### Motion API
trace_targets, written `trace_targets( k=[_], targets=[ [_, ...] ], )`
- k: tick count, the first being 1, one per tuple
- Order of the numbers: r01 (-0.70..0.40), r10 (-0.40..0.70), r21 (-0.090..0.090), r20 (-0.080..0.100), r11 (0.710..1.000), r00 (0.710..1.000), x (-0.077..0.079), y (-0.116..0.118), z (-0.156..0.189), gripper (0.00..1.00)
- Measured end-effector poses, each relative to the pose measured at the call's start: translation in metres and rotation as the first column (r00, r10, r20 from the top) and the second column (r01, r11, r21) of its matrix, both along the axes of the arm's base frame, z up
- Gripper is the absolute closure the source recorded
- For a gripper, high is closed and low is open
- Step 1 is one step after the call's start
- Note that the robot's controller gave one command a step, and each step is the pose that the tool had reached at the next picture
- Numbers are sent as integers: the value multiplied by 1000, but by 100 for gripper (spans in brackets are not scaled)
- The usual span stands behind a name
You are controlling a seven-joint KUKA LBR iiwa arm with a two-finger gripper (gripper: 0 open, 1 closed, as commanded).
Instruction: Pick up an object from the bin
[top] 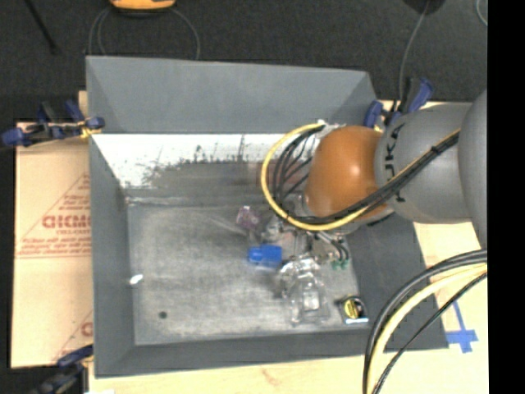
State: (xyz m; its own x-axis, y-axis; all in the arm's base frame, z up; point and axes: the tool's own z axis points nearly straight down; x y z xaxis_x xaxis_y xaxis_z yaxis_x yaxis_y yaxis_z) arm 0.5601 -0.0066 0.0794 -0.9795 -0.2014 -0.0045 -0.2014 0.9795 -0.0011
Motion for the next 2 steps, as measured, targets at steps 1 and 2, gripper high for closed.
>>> trace_targets(
  k=[1,2],
  targets=[
    [1,-1,2,6,1000,1000,2,2,1,100],
    [-329,329,0,0,944,944,3,-32,172,100]
  ],
)
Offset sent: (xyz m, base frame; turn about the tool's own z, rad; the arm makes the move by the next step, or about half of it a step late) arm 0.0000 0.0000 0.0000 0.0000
